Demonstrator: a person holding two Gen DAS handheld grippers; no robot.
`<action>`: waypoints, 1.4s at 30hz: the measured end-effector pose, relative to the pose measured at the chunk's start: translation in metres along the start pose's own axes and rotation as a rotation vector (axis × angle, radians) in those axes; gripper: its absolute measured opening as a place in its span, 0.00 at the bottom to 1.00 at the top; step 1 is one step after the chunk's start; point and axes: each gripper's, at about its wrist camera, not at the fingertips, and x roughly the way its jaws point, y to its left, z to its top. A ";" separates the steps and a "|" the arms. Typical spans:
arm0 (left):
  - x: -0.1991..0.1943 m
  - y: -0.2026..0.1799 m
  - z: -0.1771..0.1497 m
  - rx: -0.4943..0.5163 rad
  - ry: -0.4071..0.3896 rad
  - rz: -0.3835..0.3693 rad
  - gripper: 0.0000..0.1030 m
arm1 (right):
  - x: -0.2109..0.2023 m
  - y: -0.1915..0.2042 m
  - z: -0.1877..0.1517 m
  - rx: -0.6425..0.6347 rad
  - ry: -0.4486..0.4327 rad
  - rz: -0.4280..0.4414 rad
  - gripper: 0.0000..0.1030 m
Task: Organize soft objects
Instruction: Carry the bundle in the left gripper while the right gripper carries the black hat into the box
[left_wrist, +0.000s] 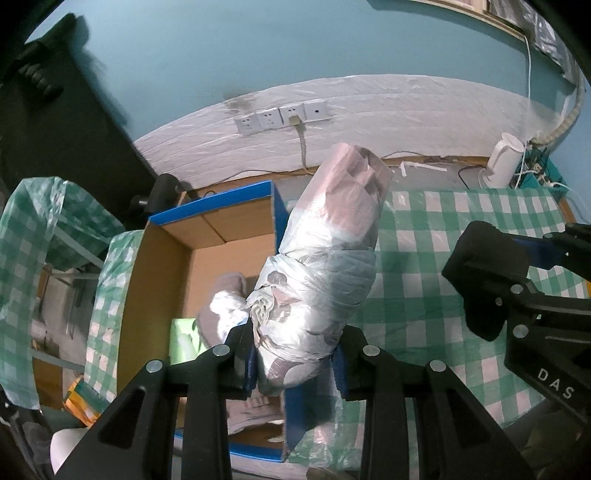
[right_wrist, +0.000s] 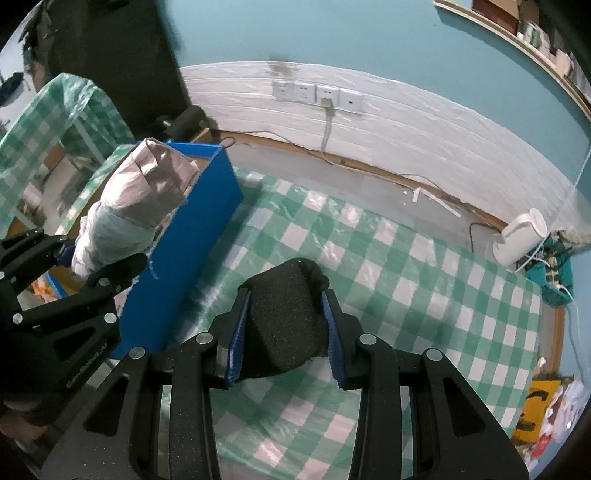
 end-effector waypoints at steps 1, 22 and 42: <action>-0.001 0.003 -0.001 -0.006 -0.002 0.000 0.31 | 0.000 0.004 0.002 -0.006 -0.001 0.003 0.36; 0.003 0.083 -0.023 -0.144 0.010 0.036 0.31 | 0.015 0.093 0.031 -0.143 -0.007 0.065 0.36; 0.050 0.154 -0.065 -0.262 0.135 0.098 0.31 | 0.072 0.163 0.043 -0.215 0.082 0.161 0.36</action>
